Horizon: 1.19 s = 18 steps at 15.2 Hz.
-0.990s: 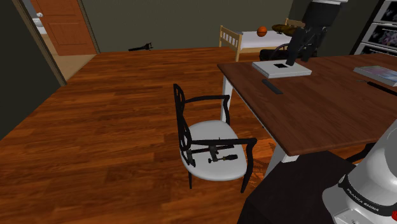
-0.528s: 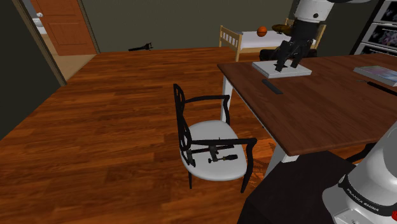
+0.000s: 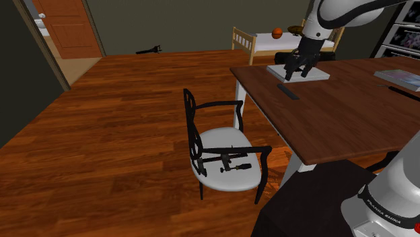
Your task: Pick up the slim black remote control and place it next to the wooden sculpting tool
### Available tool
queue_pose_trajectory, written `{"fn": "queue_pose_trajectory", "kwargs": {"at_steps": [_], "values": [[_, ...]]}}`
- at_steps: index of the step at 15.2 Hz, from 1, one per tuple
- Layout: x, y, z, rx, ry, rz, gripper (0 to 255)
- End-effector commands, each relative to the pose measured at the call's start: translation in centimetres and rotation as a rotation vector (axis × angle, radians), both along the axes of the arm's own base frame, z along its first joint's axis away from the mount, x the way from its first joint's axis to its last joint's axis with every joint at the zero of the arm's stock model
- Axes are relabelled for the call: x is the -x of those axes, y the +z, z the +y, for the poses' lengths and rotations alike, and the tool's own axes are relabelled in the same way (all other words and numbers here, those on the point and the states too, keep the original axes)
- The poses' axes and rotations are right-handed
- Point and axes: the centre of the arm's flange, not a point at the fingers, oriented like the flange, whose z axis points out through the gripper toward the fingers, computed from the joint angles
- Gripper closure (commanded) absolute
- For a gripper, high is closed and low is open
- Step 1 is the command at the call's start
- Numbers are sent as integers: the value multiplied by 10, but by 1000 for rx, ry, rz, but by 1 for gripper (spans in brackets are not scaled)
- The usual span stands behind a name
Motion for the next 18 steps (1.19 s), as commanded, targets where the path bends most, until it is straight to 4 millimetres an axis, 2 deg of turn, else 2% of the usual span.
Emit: {"fn": "queue_pose_trajectory", "kwargs": {"at_steps": [1, 18], "values": [[-11, -14, -15, 8, -22, -8, 0], [-93, -123, -178, 72, -213, -62, 0]]}}
